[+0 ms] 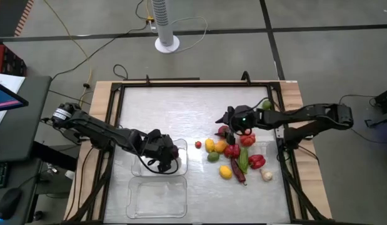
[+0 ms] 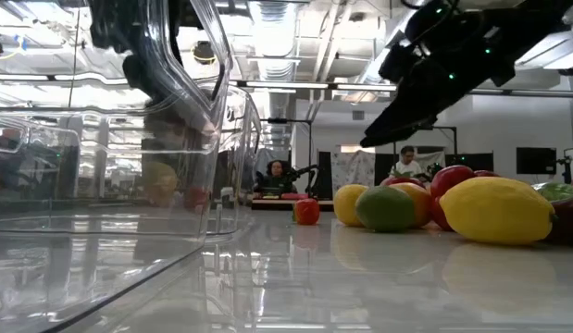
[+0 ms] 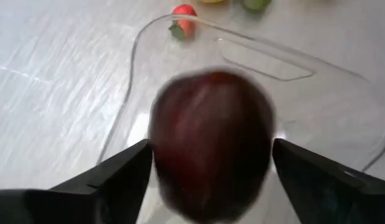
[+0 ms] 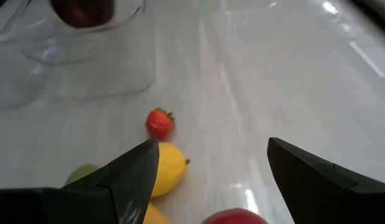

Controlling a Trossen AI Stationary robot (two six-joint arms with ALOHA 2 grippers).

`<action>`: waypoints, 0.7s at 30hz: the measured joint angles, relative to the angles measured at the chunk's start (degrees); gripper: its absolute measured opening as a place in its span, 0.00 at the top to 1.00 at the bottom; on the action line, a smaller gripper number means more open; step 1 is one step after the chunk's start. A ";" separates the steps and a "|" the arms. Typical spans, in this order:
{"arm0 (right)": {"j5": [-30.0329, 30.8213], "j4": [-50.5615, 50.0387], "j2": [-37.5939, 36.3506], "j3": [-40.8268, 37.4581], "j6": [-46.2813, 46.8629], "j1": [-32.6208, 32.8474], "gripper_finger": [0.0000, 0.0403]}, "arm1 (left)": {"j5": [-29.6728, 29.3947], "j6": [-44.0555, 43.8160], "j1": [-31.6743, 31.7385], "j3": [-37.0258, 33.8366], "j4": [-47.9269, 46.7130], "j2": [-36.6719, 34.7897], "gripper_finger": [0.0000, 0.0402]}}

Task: Sort produce into baskets
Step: Put the apple into the top transparent bin, then put the tomato into the top transparent bin

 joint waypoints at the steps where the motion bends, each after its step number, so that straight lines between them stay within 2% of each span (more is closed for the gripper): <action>1: -0.14 0.05 1.03 0.33 -0.36 0.50 0.19 | 0.03 0.08 -0.10 0.26 -0.60 -0.02 0.15; 4: -0.16 0.68 4.71 1.77 -0.47 3.21 0.19 | 0.07 0.44 -0.13 1.40 -1.25 -0.13 0.10; 7: 0.26 0.72 8.72 4.27 -0.80 6.91 0.19 | -0.14 0.83 -0.13 1.94 -1.57 -0.13 0.09; 13: 4.12 -1.75 17.34 11.80 -3.96 12.40 0.19 | -5.48 4.94 1.13 3.00 -0.98 -0.13 0.08; 21: 8.85 -6.04 28.52 21.16 -6.90 12.74 0.19 | -12.30 8.11 -0.23 3.05 2.79 -0.13 0.08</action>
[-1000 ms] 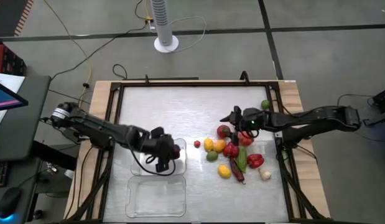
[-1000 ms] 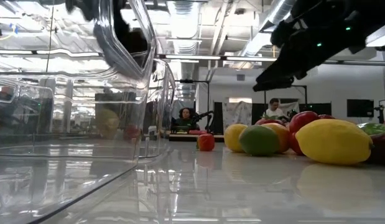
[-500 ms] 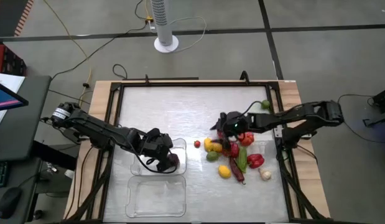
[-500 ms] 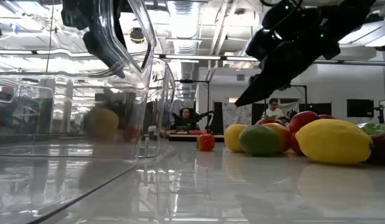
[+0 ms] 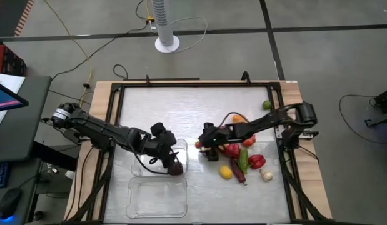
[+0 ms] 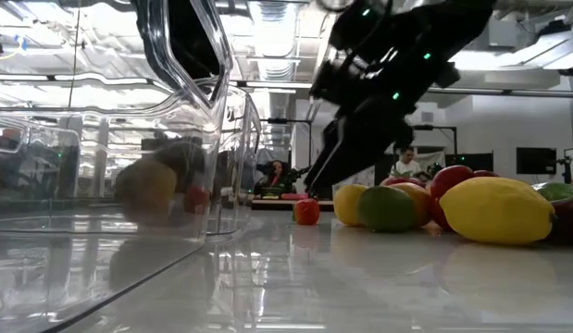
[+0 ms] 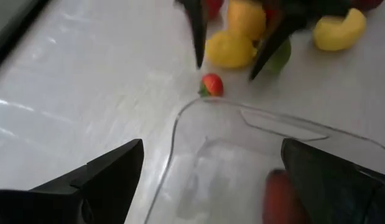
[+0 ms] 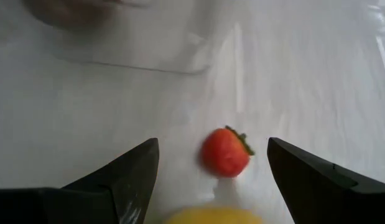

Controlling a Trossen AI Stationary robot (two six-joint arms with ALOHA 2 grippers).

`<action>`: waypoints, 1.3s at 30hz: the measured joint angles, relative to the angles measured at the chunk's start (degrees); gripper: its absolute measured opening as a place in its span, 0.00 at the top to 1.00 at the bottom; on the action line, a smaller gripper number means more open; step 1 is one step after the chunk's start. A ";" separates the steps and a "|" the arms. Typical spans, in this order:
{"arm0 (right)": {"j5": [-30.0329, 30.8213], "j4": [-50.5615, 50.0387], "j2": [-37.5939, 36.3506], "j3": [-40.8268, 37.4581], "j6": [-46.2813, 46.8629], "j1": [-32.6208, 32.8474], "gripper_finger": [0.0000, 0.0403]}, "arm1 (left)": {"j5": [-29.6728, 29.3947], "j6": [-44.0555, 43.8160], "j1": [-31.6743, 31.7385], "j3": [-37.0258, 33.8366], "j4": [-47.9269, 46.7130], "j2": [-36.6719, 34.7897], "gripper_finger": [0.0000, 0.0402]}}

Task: Sort produce into baskets
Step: Put the tomato into the top transparent bin

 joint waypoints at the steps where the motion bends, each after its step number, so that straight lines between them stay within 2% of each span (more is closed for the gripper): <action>1: 0.96 -0.21 1.19 0.71 -0.11 -0.19 0.19 | -1.09 0.44 -0.62 0.00 0.40 0.00 0.08; 3: 2.86 -0.92 2.89 1.51 -0.34 -0.64 0.19 | -3.01 0.72 -1.79 0.02 0.62 0.00 0.08; 6: 2.61 -0.69 4.88 1.97 -0.37 -1.51 0.22 | -3.73 0.49 -3.11 0.02 0.35 0.00 0.08; 13: 1.25 -0.05 7.20 3.02 -0.10 -2.11 0.34 | -4.80 -0.37 -4.28 0.02 0.32 0.00 0.08; 17: 1.27 0.88 7.20 3.01 -0.19 -1.99 0.44 | -4.77 -0.73 -4.29 0.02 0.32 0.00 0.08; 23: 1.27 1.14 7.19 2.98 -1.08 -2.01 0.64 | -2.59 -1.01 -4.29 0.10 0.23 0.00 0.08; 26: 1.53 -1.87 5.48 2.92 -1.90 -2.08 0.70 | -1.55 -2.03 -4.29 1.45 -0.79 0.00 0.08; 29: 1.92 -6.09 0.80 2.88 -1.53 -1.92 0.71 | -2.24 -1.67 -4.53 3.36 -2.31 -0.62 0.08; 32: 2.27 -7.09 -5.16 2.90 -0.48 -0.72 0.68 | -5.75 0.20 -4.68 3.77 -2.13 -2.92 0.08; 35: 1.64 -4.52 -9.36 2.92 -0.48 1.54 0.65 | -10.57 1.90 -4.63 2.10 -1.43 -5.84 0.08; 39: 1.45 4.22 -10.84 2.94 -2.94 4.60 0.64 | -11.69 5.14 -4.29 -4.03 6.20 -11.32 0.08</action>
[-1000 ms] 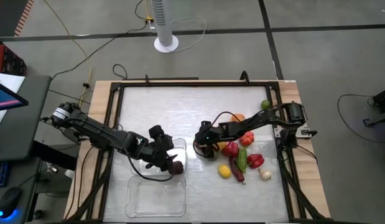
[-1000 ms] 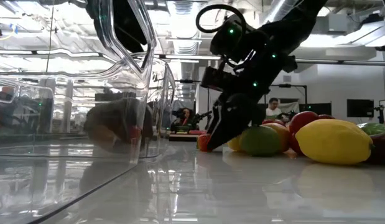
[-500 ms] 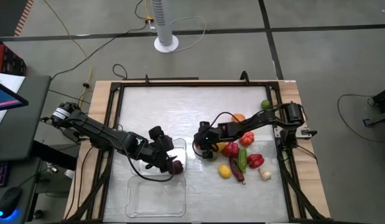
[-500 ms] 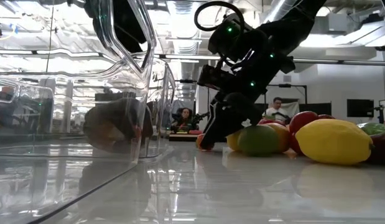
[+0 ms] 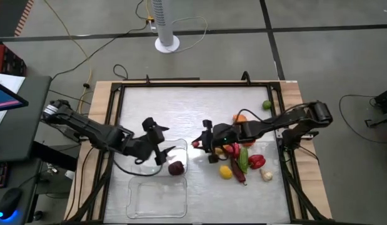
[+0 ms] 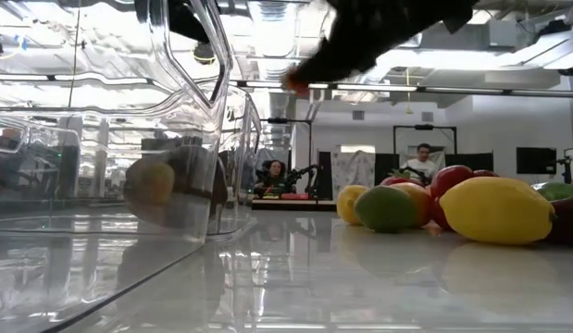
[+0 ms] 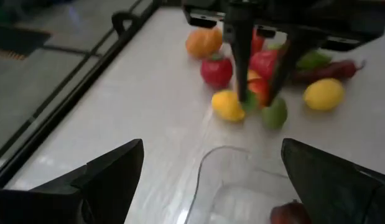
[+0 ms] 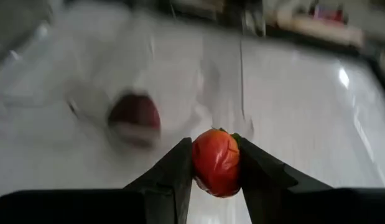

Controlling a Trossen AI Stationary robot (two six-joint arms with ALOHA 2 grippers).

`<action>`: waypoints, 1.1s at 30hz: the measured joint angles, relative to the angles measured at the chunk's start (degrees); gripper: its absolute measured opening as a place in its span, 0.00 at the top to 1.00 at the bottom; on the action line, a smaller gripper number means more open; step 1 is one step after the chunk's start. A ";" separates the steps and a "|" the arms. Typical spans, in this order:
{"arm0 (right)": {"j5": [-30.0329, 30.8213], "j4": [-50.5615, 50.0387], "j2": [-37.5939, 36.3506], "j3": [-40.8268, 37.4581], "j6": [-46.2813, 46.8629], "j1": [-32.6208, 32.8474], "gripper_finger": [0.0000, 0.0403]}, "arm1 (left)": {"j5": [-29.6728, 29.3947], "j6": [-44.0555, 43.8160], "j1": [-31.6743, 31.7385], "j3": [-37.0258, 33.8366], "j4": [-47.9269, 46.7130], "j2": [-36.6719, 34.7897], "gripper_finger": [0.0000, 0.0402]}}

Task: Sort produce into baskets
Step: Put the tomato into the top transparent bin, then put the left yellow lemon into the top transparent bin

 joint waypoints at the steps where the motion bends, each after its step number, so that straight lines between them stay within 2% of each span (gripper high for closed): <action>1: -0.14 2.39 0.25 0.00 -0.48 0.60 0.64 | 0.02 1.37 0.36 -2.05 2.88 -1.60 0.08; 4: -4.33 7.80 2.85 1.31 -1.02 1.43 0.64 | 0.67 6.11 2.13 -8.83 12.40 -6.41 0.08; 7: -10.61 6.65 7.46 5.90 0.47 1.12 0.64 | 2.89 10.80 5.01 -14.03 19.98 -10.54 0.08; 9: -11.61 4.55 10.54 9.43 -0.48 1.05 0.64 | 4.25 13.40 6.46 -15.90 21.45 -12.63 0.08; 12: -11.63 -0.33 14.37 14.40 -2.59 0.52 0.62 | 5.03 16.22 6.94 -16.34 21.68 -14.40 0.08; 15: -11.91 -3.10 16.07 17.82 -2.26 -0.43 0.55 | 4.48 17.89 5.99 -16.32 21.84 -15.34 0.08; 21: -11.87 -5.25 16.20 18.56 -0.89 -1.64 0.41 | 1.85 21.18 5.17 -16.32 27.07 -14.46 0.08; 24: -11.89 -5.39 16.09 18.58 0.11 -1.54 0.41 | 2.44 21.23 5.28 -16.34 28.19 -14.16 0.08; 27: -11.37 -9.67 14.98 18.58 0.23 -1.13 0.40 | 6.02 18.37 5.81 -16.32 27.64 -14.16 0.08; 29: -8.56 -14.05 13.25 18.60 0.25 -0.81 0.40 | 8.03 15.80 5.84 -16.32 25.81 -13.99 0.08; 33: -2.87 -21.15 7.23 16.14 1.58 0.08 0.40 | 8.25 12.00 5.79 -16.32 23.37 -13.94 0.08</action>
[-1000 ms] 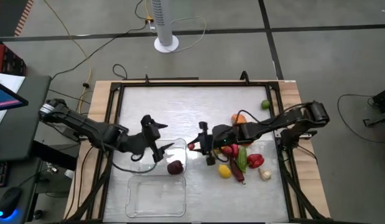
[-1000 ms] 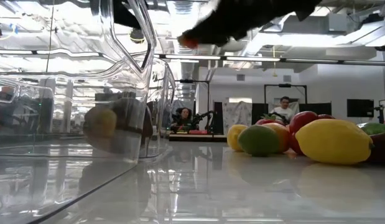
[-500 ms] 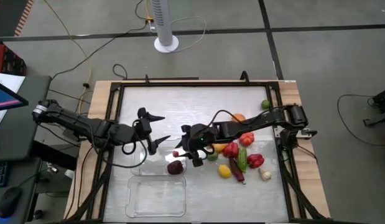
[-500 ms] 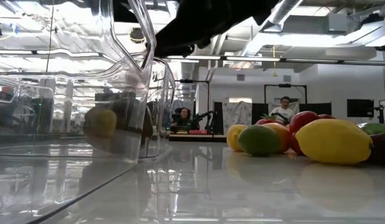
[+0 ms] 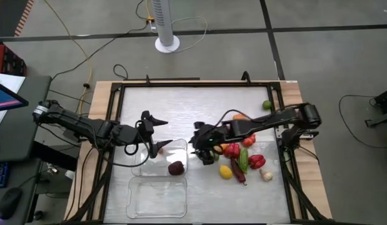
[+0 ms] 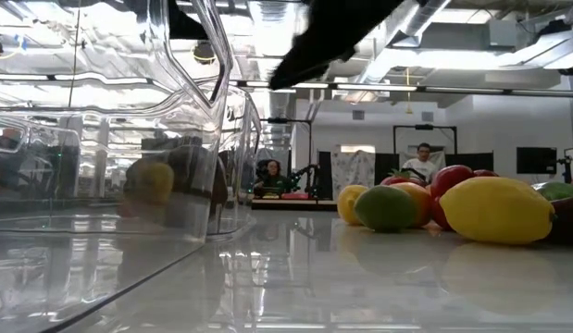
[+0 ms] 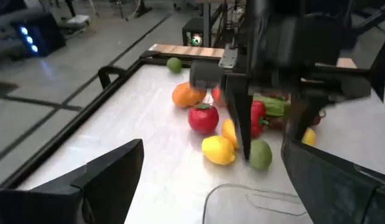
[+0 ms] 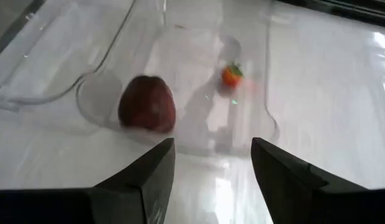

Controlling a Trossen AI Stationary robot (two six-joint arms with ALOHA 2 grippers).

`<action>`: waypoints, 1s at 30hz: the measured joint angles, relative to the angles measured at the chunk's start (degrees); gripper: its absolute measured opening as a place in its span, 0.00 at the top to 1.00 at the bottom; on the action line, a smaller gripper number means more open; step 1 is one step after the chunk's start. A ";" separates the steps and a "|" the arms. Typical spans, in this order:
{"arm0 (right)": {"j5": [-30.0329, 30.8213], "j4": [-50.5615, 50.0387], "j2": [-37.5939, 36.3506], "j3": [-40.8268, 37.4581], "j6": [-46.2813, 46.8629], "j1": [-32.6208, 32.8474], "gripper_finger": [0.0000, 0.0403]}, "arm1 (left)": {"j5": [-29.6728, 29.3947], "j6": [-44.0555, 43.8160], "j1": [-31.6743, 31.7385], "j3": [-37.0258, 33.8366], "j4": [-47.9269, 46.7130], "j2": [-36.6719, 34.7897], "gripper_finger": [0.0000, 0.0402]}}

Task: Sort produce into baskets
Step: Put the left yellow lemon into the top transparent bin

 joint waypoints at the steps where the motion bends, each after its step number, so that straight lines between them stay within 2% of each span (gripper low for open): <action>1: 0.18 -0.47 -1.77 -1.52 0.38 -0.05 0.40 | -0.04 -0.53 0.00 0.00 -0.22 0.02 0.08; 6: 0.29 3.23 -9.40 -13.04 5.24 -2.36 0.40 | -0.11 0.83 0.22 0.00 3.51 1.97 0.08; 11: 1.45 2.79 -12.07 -21.60 6.19 -4.15 0.38 | 1.24 4.83 1.01 0.00 8.16 5.63 0.08; 17: 1.72 2.77 -11.68 -23.35 -0.42 -3.72 0.23 | 0.94 5.41 2.34 0.00 8.51 7.78 0.08; 23: 4.81 2.36 -10.56 -23.31 -5.67 -4.22 0.06 | 1.32 6.05 2.36 0.00 8.21 7.38 0.08; 26: 4.70 2.08 -7.42 -23.37 -5.80 -4.96 0.04 | 3.32 6.33 2.30 0.02 7.73 6.50 0.08; 30: 4.68 2.28 -3.73 -22.08 -6.72 -5.04 0.07 | 5.74 6.51 1.86 0.02 7.62 5.00 0.08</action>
